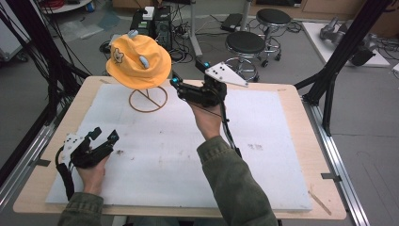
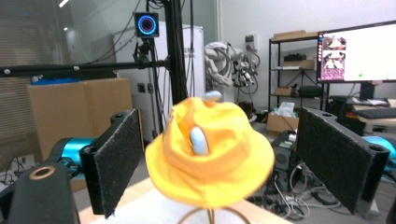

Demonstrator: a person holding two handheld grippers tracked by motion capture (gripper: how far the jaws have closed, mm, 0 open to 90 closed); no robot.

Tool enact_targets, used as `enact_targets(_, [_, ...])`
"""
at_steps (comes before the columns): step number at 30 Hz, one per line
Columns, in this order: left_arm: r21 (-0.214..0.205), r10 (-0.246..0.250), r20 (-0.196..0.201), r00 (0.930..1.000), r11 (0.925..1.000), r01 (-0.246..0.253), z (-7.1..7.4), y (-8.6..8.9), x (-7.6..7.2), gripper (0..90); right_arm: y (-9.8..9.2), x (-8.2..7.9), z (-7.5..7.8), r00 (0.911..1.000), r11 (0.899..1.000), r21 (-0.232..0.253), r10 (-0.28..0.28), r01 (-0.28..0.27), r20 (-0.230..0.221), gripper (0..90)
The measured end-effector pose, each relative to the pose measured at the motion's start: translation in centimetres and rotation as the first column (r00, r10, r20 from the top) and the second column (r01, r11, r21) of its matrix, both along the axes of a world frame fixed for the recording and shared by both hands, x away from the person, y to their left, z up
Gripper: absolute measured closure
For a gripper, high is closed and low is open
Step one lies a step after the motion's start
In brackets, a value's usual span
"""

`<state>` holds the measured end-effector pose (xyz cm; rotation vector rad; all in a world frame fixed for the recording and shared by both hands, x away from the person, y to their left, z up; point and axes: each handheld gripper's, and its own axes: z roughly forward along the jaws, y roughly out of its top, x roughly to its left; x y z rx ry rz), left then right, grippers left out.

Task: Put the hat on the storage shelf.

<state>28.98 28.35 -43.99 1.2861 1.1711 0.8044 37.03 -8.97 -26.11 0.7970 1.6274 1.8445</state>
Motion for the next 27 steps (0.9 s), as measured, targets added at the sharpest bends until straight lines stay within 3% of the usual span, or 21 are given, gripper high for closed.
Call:
enact_targets(8, [0.000,-0.022,0.000,0.9998,0.9998,0.022,0.0,-0.4,-0.4,29.5,-3.1,-2.2,-1.2,0.9992,0.999,0.021,-0.037,0.037,-0.012,14.4])
enact_targets(9, [-0.002,-0.023,-0.001,0.9997,0.9997,0.023,0.0,-0.4,-0.4,29.5,-4.1,-3.0,-1.5,0.9989,0.999,0.026,-0.045,0.045,-0.014,14.4])
enact_targets(19, [-0.003,-0.023,-0.003,0.9997,0.9997,0.023,0.0,-0.5,-0.4,29.5,-8.3,-5.7,-3.1,0.9944,0.994,0.017,-0.106,0.106,-0.005,12.8])
enact_targets(27, [-0.006,-0.035,-0.007,0.9994,0.9994,0.035,0.0,-0.7,-0.7,29.5,-12.1,-8.0,-5.9,0.9819,0.982,0.035,-0.187,0.188,-0.034,11.6])
